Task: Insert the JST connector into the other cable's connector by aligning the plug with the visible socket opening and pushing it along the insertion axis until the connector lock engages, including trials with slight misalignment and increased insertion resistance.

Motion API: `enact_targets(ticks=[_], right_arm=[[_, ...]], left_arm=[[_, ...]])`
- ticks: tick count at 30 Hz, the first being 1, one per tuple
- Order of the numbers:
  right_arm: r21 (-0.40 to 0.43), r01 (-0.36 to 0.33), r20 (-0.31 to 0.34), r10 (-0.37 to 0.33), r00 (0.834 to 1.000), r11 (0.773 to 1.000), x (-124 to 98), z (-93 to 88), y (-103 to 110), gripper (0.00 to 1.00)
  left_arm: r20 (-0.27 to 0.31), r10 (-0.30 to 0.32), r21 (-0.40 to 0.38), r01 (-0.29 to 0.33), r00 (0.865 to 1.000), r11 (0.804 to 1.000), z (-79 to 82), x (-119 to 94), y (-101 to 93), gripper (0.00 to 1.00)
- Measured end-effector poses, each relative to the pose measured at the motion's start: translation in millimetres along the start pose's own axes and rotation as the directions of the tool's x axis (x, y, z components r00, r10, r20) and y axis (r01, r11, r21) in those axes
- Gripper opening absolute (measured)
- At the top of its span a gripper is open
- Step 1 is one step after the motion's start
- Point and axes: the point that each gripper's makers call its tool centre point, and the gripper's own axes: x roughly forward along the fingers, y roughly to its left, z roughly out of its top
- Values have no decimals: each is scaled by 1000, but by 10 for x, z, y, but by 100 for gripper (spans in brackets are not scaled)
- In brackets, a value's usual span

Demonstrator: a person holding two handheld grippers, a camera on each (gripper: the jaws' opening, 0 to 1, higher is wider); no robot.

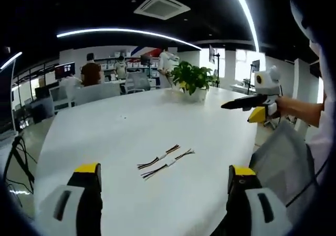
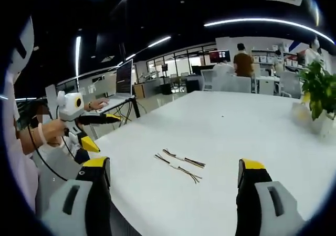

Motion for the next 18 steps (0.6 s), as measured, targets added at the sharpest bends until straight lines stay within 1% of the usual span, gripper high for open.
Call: enact_targets(ticks=[3,6,9,13,15,18], right_arm=[[6,7,-3,-7,1000,1000,-34,-30,2,100],[14,15,-12,-15,1000,1000,-42,-77,-3,100],[26,20,-8,-19,1000,999,-48,-102,9,100],[31,15,-13,-14,1000,999,-39,-137,46,100],[20,8,-22,-8,1000,1000,-35,-157,69,100],[19,7,-29,-6,1000,1000,-39,-171,72,100]], left_arm=[[-14,-3,-6,3,1000,1000,-41,-12,-19,99],[-3,-9,-26,9,1000,1000,-59,-32,-65,99],[-11,-12,-40,12,1000,999,-94,-38,-99,99],[-31,-20,-42,18,999,999,-152,-41,-130,99],[-45,-22,-48,20,999,999,-183,-42,-145,99],[-45,-31,-52,29,999,998,-201,-47,-183,99]])
